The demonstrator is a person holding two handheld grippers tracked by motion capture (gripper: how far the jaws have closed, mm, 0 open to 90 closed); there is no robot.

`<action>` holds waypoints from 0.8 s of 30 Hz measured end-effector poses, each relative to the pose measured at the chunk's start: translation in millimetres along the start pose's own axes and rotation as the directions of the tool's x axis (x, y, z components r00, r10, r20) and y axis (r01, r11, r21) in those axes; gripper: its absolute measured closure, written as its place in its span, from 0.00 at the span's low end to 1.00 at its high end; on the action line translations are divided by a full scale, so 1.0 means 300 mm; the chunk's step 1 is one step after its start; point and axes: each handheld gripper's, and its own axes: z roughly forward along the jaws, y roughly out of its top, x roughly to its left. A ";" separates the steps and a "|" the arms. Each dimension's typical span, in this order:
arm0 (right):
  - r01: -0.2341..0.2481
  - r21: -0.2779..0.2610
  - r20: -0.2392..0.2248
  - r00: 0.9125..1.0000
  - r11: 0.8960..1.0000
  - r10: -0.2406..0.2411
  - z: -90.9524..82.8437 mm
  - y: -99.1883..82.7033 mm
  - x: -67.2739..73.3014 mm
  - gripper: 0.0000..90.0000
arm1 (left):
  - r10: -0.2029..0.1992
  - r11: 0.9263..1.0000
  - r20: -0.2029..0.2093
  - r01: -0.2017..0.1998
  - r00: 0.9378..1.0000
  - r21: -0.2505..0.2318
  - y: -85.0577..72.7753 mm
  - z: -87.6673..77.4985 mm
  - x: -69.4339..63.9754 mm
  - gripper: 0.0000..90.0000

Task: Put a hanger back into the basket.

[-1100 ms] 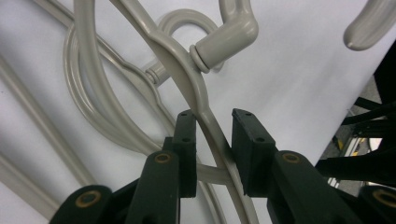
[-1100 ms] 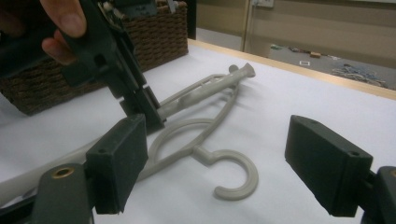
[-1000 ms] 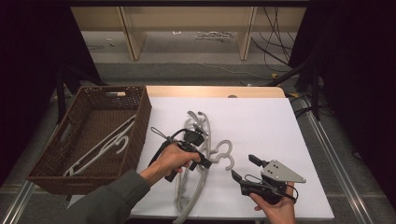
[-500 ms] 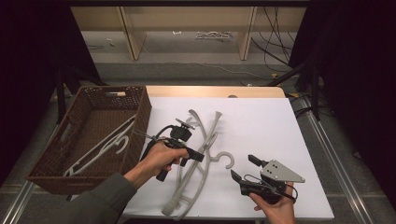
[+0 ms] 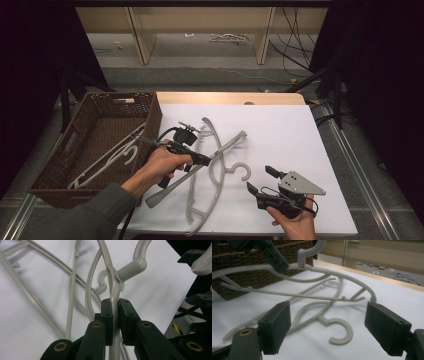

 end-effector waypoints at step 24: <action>0.011 0.020 0.006 1.000 1.000 -0.011 -0.002 0.001 -0.006 0.25 | 0.065 0.969 -0.130 -0.094 0.989 -0.227 0.055 -0.385 0.007 0.91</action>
